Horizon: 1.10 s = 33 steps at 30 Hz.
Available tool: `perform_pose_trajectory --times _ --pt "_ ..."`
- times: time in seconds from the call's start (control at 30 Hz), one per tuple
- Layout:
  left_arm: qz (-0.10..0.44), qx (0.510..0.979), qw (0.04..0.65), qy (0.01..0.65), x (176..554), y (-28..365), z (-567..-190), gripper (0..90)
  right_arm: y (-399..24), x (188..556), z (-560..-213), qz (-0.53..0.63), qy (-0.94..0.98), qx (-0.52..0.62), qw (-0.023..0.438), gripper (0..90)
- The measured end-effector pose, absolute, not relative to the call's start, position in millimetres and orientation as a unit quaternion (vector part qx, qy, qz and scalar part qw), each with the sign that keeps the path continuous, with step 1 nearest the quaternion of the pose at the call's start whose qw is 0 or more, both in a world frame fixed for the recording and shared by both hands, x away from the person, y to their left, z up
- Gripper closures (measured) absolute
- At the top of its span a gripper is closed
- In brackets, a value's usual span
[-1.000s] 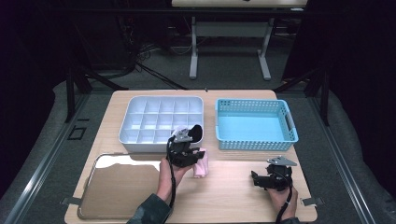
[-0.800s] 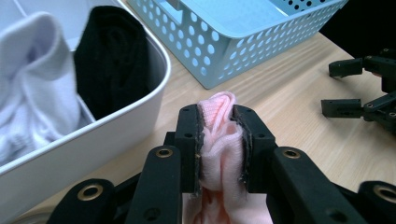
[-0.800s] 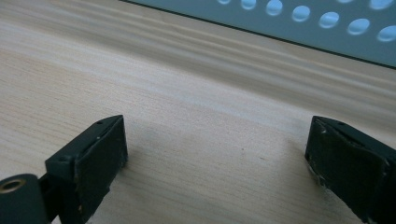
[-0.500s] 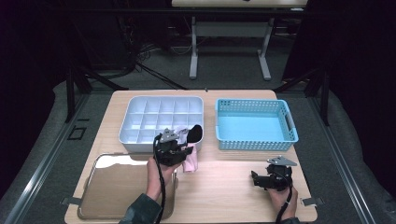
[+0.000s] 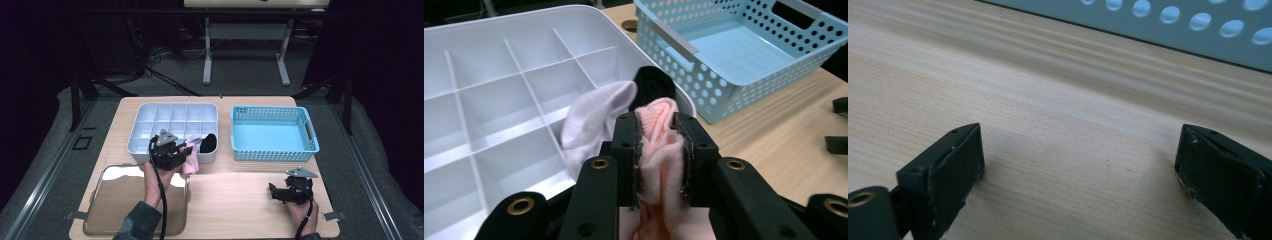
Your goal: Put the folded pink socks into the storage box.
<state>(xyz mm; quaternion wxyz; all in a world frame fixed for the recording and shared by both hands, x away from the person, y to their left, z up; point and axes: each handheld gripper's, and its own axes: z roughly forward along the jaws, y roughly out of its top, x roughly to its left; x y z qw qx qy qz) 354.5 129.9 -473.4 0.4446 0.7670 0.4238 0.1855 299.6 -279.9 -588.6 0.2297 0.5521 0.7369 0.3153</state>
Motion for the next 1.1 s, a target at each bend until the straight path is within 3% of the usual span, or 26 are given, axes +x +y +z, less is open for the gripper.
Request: perform_pose_trajectory --times 0.7,1.1 --pt "0.282 0.718 0.441 0.459 382.7 172.2 -455.8 72.9 -279.7 299.7 -588.7 0.316 0.736 0.552 0.230 5.1" --pt "0.305 0.725 0.407 0.464 407.2 161.5 -466.1 72.8 -279.6 299.6 -588.7 0.316 0.736 0.552 0.230 5.3"
